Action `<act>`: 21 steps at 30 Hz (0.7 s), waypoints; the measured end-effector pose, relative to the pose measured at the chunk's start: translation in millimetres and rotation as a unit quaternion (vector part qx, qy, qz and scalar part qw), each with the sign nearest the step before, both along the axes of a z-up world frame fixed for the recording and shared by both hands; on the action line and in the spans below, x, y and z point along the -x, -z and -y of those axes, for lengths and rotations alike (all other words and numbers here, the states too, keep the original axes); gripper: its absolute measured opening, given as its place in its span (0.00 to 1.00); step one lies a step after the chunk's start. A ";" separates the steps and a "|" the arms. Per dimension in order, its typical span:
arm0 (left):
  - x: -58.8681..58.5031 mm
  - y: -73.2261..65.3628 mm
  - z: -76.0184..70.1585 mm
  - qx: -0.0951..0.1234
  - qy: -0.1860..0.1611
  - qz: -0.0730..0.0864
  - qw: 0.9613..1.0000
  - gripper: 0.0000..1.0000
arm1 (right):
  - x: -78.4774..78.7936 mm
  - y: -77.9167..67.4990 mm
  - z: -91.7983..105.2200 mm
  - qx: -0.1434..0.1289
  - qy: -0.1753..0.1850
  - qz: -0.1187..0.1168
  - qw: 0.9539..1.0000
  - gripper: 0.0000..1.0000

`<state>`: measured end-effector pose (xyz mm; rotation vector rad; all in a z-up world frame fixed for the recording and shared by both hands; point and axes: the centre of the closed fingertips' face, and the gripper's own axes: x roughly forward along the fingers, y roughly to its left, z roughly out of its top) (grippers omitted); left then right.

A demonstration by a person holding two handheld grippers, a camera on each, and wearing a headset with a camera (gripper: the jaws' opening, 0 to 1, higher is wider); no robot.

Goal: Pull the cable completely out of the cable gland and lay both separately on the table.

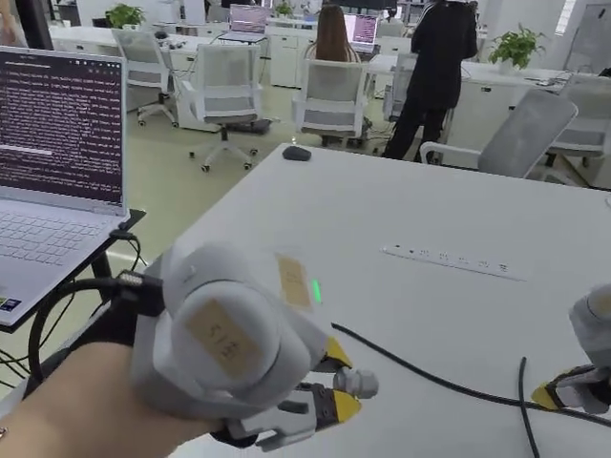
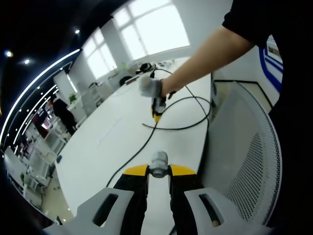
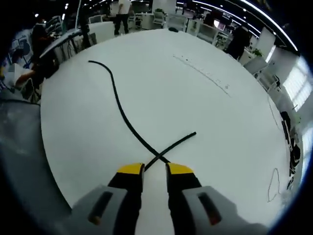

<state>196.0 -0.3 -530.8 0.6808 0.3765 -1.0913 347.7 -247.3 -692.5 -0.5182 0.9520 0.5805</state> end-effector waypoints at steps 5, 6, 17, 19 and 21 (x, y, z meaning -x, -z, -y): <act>-12.9 -5.6 7.1 0.012 0.008 0.001 1.000 0.16 | 41.9 -31.1 -31.6 -0.057 -0.026 0.015 0.998 0.20; -16.0 -6.0 8.4 0.016 0.010 -0.001 1.000 0.16 | 50.2 -36.8 -36.3 -0.066 -0.031 0.018 0.997 0.20; -47.4 17.7 18.3 0.016 0.049 -0.035 0.998 0.16 | 162.4 -100.2 -76.9 -0.200 0.005 0.056 0.978 0.20; -54.4 37.0 16.4 -0.007 0.057 -0.033 0.998 0.16 | 173.6 -120.9 -85.1 -0.230 0.009 0.091 0.969 0.20; -54.7 55.2 17.4 -0.014 0.068 -0.052 0.996 0.16 | 184.8 -126.2 -85.0 -0.232 0.020 0.098 0.968 0.19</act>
